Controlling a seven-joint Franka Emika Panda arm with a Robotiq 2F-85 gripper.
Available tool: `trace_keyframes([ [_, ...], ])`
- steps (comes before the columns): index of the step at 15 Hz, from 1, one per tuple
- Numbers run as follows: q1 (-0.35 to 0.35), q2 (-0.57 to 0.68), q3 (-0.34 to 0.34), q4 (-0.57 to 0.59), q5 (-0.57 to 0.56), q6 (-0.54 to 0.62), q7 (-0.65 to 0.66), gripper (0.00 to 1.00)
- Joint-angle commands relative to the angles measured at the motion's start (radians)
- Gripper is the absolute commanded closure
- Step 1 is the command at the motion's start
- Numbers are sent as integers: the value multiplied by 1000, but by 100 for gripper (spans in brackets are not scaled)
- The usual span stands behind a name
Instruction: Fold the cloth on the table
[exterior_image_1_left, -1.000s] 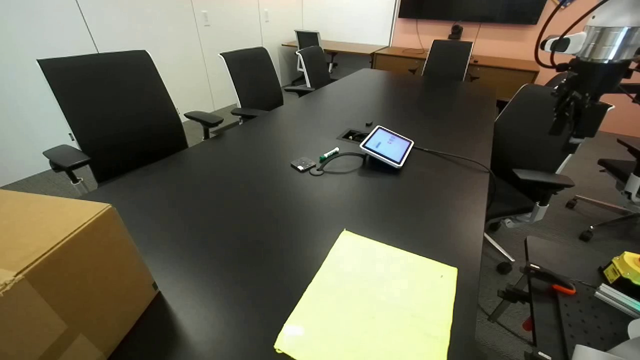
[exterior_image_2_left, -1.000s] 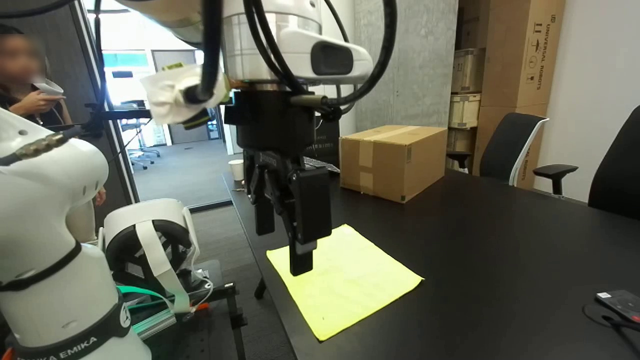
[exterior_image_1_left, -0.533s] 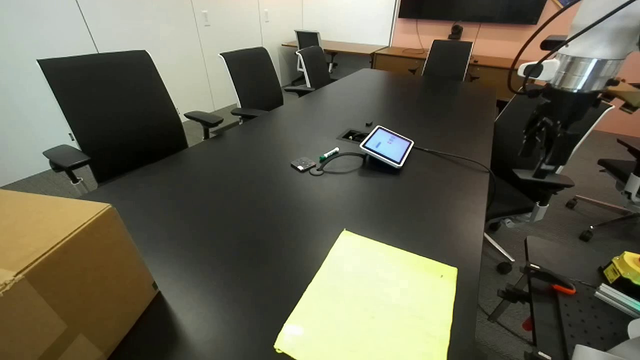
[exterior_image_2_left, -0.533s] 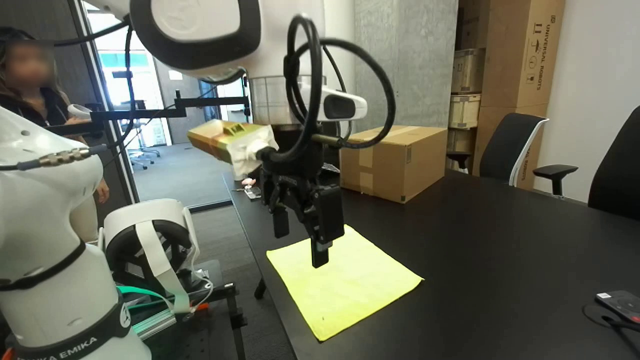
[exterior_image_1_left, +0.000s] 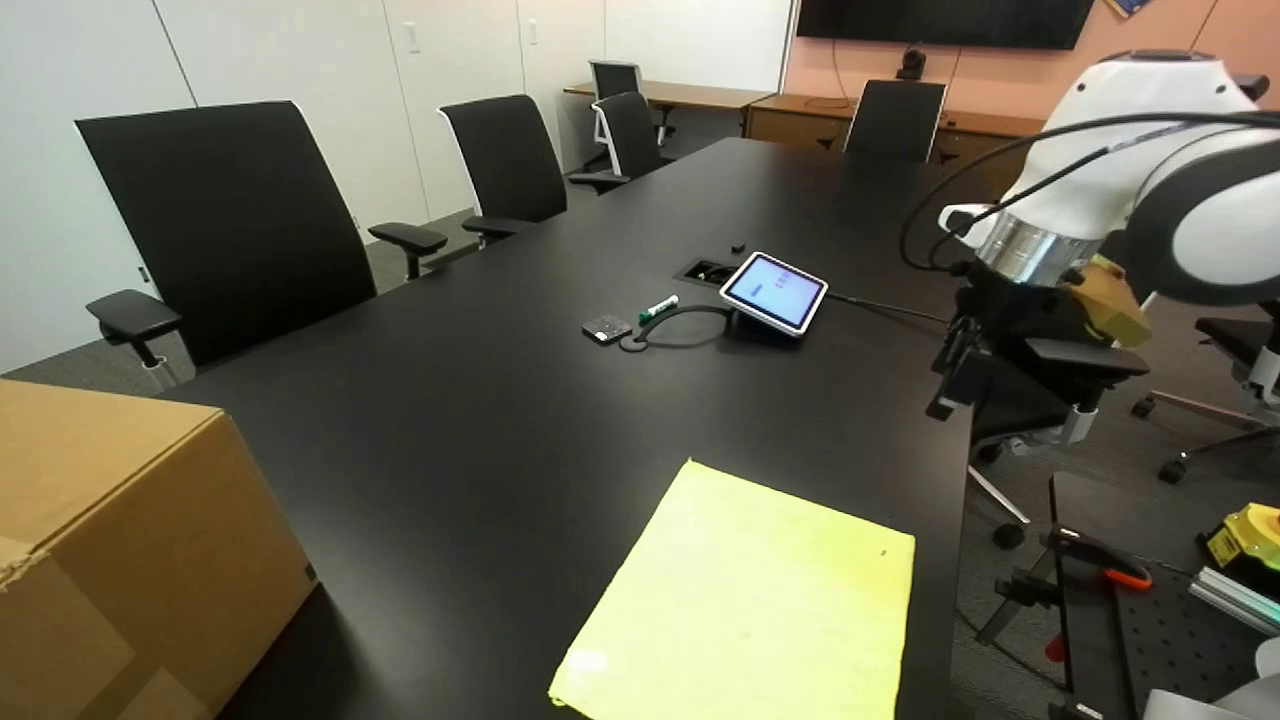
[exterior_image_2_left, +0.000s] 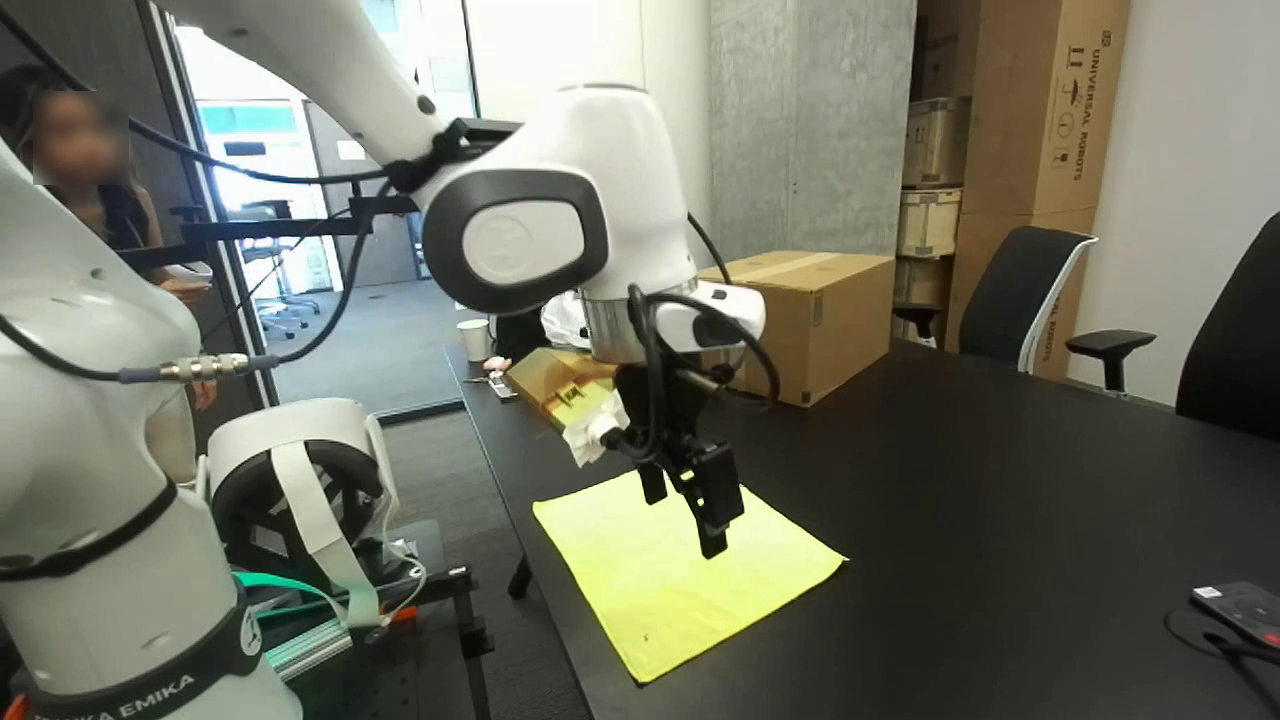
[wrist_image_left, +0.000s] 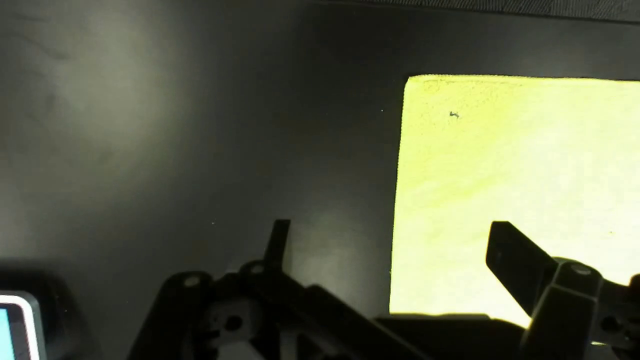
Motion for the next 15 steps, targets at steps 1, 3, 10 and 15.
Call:
trace_keyframes([
  [1, -34, 181, 63, 8, -7, 177, 124, 0],
  [3, -37, 242, 75, 11, -4, 199, 171, 0],
  [10, -18, 417, 72, 20, 5, 300, 257, 0],
  [15, 8, 530, 80, 29, 47, 415, 267, 0],
])
